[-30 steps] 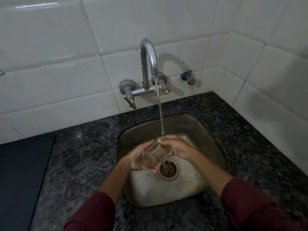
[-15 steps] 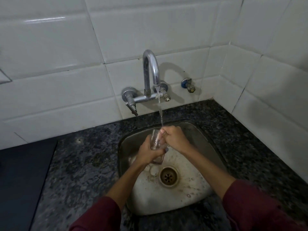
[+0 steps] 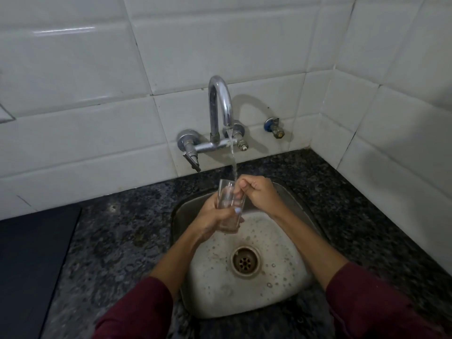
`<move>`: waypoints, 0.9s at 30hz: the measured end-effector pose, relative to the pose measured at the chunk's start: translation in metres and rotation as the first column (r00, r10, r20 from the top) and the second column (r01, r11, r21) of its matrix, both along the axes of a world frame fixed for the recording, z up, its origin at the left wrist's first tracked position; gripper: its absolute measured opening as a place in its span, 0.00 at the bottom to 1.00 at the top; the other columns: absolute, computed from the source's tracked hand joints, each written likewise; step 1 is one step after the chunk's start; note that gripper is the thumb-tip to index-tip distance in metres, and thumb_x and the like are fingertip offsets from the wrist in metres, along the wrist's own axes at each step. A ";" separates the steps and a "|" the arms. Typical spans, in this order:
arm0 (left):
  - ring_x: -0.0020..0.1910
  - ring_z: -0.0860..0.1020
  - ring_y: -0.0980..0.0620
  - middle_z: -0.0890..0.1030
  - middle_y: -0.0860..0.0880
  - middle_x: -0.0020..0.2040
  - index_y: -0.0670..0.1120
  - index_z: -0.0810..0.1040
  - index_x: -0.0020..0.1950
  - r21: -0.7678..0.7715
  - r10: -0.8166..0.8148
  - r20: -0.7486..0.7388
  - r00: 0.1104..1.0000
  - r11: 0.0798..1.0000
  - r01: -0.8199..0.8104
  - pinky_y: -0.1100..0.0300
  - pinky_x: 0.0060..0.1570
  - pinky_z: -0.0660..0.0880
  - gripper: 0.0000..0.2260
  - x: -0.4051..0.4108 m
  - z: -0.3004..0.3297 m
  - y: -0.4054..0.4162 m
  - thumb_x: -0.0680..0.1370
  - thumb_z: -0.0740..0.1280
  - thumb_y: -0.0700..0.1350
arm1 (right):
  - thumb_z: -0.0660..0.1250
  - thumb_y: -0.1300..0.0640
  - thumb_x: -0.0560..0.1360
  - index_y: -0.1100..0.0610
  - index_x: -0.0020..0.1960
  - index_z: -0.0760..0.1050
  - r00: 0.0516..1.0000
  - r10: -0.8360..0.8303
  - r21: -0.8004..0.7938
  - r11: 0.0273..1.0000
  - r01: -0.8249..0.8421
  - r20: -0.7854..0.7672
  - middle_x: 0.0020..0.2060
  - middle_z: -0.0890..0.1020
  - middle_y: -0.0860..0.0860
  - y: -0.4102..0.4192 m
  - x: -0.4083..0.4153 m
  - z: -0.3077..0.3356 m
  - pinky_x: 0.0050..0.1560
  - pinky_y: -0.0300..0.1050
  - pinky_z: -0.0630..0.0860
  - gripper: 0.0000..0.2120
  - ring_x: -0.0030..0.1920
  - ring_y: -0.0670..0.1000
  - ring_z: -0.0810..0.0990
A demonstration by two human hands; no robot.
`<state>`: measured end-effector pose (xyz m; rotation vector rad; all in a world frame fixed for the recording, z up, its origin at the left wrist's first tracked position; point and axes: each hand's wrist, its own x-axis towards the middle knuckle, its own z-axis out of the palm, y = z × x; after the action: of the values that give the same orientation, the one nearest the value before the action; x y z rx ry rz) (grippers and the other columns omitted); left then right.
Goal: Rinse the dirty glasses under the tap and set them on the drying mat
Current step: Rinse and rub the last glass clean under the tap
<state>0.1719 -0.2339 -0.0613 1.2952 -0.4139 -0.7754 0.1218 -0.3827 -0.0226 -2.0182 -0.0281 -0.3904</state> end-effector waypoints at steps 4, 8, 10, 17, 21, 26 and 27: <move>0.46 0.82 0.55 0.82 0.51 0.49 0.52 0.73 0.57 0.016 0.213 0.280 0.936 0.974 -0.226 0.61 0.45 0.78 0.26 -0.004 -0.002 -0.013 0.62 0.77 0.42 | 0.59 0.61 0.77 0.59 0.37 0.77 0.995 -0.090 -0.144 0.985 0.097 0.050 0.33 0.80 0.53 0.003 0.002 0.010 0.38 0.42 0.77 0.12 0.34 0.49 0.80; 0.48 0.80 0.64 0.80 0.58 0.50 0.56 0.66 0.64 0.124 0.259 0.547 0.796 0.916 -0.383 0.65 0.48 0.77 0.33 -0.014 -0.005 -0.019 0.62 0.76 0.51 | 0.62 0.64 0.72 0.57 0.40 0.79 0.978 -0.207 -0.339 0.918 0.205 0.031 0.38 0.80 0.56 0.013 0.001 0.010 0.43 0.46 0.77 0.08 0.39 0.54 0.79; 0.51 0.79 0.65 0.79 0.59 0.52 0.55 0.65 0.66 0.146 0.206 0.543 0.814 0.932 -0.332 0.67 0.49 0.76 0.36 -0.012 -0.005 -0.017 0.62 0.76 0.54 | 0.62 0.65 0.73 0.59 0.40 0.79 0.978 -0.208 -0.265 0.943 0.203 0.009 0.34 0.80 0.51 0.012 -0.002 0.012 0.39 0.40 0.77 0.08 0.36 0.48 0.78; 0.45 0.82 0.47 0.83 0.44 0.48 0.43 0.78 0.56 -0.010 -0.009 0.048 0.999 1.000 0.010 0.55 0.45 0.79 0.25 0.008 0.001 -0.005 0.61 0.77 0.47 | 0.63 0.65 0.75 0.59 0.38 0.80 1.000 0.000 -0.104 0.995 0.003 0.032 0.32 0.82 0.49 -0.005 -0.004 0.016 0.41 0.39 0.76 0.10 0.34 0.43 0.80; 0.48 0.81 0.44 0.83 0.43 0.50 0.42 0.77 0.58 0.123 0.154 0.147 0.977 0.977 -0.173 0.52 0.50 0.79 0.25 0.001 0.001 -0.013 0.63 0.78 0.42 | 0.62 0.66 0.74 0.60 0.39 0.81 0.998 -0.048 -0.239 0.969 0.054 0.032 0.35 0.84 0.52 -0.003 0.000 0.014 0.41 0.35 0.75 0.10 0.37 0.47 0.80; 0.46 0.81 0.51 0.83 0.50 0.46 0.49 0.75 0.52 0.163 0.326 0.311 0.893 0.907 -0.388 0.57 0.47 0.78 0.21 -0.012 -0.003 -0.024 0.61 0.76 0.43 | 0.60 0.60 0.70 0.56 0.40 0.80 0.987 -0.163 -0.392 0.907 0.150 0.002 0.37 0.81 0.55 0.006 0.001 0.013 0.41 0.49 0.78 0.10 0.38 0.56 0.79; 0.46 0.81 0.53 0.82 0.52 0.45 0.49 0.74 0.52 0.190 0.343 0.362 0.867 0.883 -0.429 0.58 0.47 0.78 0.21 -0.015 -0.002 -0.026 0.61 0.76 0.44 | 0.60 0.60 0.69 0.55 0.40 0.80 0.981 -0.191 -0.421 0.892 0.166 -0.016 0.38 0.81 0.56 0.009 0.002 0.013 0.42 0.51 0.78 0.10 0.40 0.58 0.79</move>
<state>0.1571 -0.2599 -0.0637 1.7024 -0.2926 -0.2781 0.1240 -0.3739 -0.0097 -2.4681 0.1213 -0.4731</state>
